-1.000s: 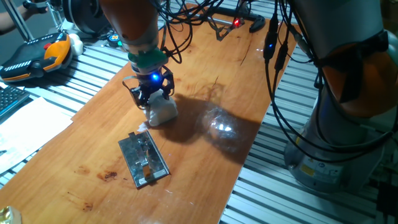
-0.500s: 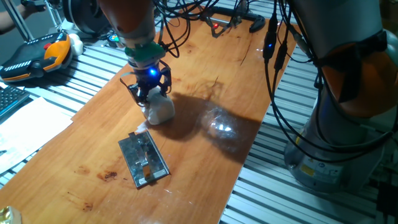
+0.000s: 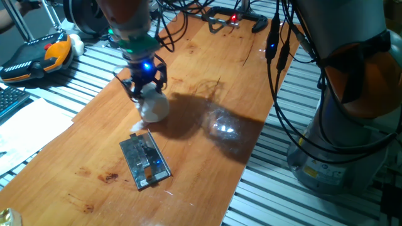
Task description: Put the toilet paper on its holder
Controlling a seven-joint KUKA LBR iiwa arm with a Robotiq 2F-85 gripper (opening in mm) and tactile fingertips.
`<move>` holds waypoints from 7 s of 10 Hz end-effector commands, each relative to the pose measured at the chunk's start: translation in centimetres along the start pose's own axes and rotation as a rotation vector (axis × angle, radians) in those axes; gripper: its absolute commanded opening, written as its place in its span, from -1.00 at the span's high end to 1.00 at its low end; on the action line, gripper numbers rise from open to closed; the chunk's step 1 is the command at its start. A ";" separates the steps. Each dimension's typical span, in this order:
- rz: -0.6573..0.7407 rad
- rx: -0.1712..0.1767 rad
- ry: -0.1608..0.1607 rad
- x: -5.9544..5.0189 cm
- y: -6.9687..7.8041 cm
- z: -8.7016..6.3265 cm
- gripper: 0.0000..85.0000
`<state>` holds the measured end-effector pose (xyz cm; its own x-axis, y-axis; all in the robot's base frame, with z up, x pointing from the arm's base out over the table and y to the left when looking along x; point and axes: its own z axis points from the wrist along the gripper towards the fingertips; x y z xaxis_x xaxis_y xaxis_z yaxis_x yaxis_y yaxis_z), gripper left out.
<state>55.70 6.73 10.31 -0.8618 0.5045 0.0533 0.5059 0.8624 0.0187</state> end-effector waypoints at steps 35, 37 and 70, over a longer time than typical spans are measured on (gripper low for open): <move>0.127 -0.062 -0.006 6.6 8.7 -1.3 0.65; 0.127 -0.064 0.001 7.3 8.8 -1.0 0.64; -0.035 -0.007 0.076 7.5 8.9 -0.7 0.73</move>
<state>53.71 18.14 11.56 -0.8738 0.4685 0.1306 0.4759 0.8789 0.0315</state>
